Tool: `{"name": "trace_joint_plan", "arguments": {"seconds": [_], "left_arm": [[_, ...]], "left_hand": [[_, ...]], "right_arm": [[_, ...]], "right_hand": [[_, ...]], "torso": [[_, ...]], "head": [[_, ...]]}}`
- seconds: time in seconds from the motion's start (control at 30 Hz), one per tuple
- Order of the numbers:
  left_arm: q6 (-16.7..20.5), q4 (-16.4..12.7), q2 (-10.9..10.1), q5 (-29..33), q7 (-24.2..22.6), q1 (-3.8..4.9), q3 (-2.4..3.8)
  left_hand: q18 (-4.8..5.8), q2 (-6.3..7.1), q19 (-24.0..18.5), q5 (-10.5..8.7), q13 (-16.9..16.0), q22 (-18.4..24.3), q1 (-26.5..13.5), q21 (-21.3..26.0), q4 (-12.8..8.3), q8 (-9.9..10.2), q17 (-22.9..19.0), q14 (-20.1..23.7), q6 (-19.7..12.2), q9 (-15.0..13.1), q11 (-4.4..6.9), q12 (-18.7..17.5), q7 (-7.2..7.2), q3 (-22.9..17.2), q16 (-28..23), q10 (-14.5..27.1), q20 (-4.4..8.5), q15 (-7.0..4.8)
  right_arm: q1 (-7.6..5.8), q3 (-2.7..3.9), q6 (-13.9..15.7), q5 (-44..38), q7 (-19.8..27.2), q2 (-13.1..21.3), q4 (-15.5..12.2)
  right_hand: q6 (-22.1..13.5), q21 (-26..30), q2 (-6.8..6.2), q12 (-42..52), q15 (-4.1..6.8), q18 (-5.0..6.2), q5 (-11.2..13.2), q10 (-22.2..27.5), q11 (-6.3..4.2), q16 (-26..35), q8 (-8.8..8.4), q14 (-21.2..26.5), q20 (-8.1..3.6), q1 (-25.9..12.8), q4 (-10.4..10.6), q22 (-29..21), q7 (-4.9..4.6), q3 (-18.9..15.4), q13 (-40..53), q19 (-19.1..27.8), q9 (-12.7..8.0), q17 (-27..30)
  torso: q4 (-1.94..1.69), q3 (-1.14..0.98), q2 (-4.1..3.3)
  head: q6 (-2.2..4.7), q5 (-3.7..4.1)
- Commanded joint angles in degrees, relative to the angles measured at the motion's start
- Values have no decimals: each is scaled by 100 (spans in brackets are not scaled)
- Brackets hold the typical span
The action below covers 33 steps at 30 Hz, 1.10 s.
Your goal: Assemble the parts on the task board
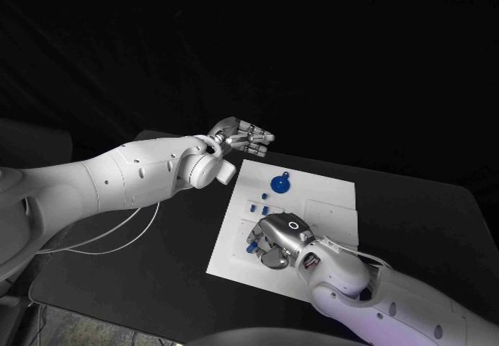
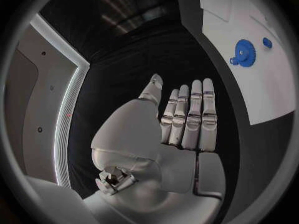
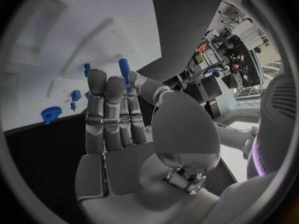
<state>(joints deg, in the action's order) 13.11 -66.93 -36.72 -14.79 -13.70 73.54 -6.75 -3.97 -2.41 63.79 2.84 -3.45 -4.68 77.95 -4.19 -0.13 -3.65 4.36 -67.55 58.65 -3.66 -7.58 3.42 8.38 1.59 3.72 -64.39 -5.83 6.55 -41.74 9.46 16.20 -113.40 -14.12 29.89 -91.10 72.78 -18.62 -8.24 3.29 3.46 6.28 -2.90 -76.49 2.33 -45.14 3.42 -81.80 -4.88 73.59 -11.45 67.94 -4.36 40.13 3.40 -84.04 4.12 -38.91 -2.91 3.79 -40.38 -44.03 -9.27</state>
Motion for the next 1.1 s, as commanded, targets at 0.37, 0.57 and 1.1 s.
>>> {"name": "trace_joint_plan", "arguments": {"seconds": [0.37, 0.57, 1.1], "left_arm": [[-99, 11, 14, 33, -13, -11, 3], [-100, 11, 20, 33, -12, -16, 3], [-107, 17, 23, 33, 4, -20, 3]], "left_hand": [[-47, -45, 29, 4, 3, 8, -7, -31, 5, -2, 7, 34, -49, 0, 10, -3, -5, -36, -20, 27, 2, 15], [-47, -45, 29, 4, 3, 8, -7, -31, 5, -2, 7, 34, -49, 0, 10, -3, -5, -36, -20, 27, 2, 15], [-48, -53, 22, 3, 3, 8, -13, -30, 2, -3, 7, 44, -55, 0, 5, -3, -3, -31, -21, 38, -1, 19]], "right_arm": [[3, -2, -290, -45, -84, 37, 11], [3, -2, -350, -83, -99, 18, 43], [3, -3, -158, -174, -200, -25, 88]], "right_hand": [[34, 27, 59, 24, 32, 128, -18, -139, -90, 32, 23, -21, -16, -14, -45, 10, -12, -12, 17, -191, 9, -13], [33, 30, 66, 24, 30, 130, -19, -137, -88, 34, 24, -15, -16, -19, -63, 16, -12, -7, 17, -188, 9, -17], [41, 28, 75, 25, 34, 144, -16, -146, -90, 30, 24, -22, -18, -27, -85, 38, -8, 13, 17, -192, 10, -26]], "torso": [[3, 2, 2], [2, 4, 2], [4, 9, 3]], "head": [[-9, -12], [0, 2], [33, 43]]}}
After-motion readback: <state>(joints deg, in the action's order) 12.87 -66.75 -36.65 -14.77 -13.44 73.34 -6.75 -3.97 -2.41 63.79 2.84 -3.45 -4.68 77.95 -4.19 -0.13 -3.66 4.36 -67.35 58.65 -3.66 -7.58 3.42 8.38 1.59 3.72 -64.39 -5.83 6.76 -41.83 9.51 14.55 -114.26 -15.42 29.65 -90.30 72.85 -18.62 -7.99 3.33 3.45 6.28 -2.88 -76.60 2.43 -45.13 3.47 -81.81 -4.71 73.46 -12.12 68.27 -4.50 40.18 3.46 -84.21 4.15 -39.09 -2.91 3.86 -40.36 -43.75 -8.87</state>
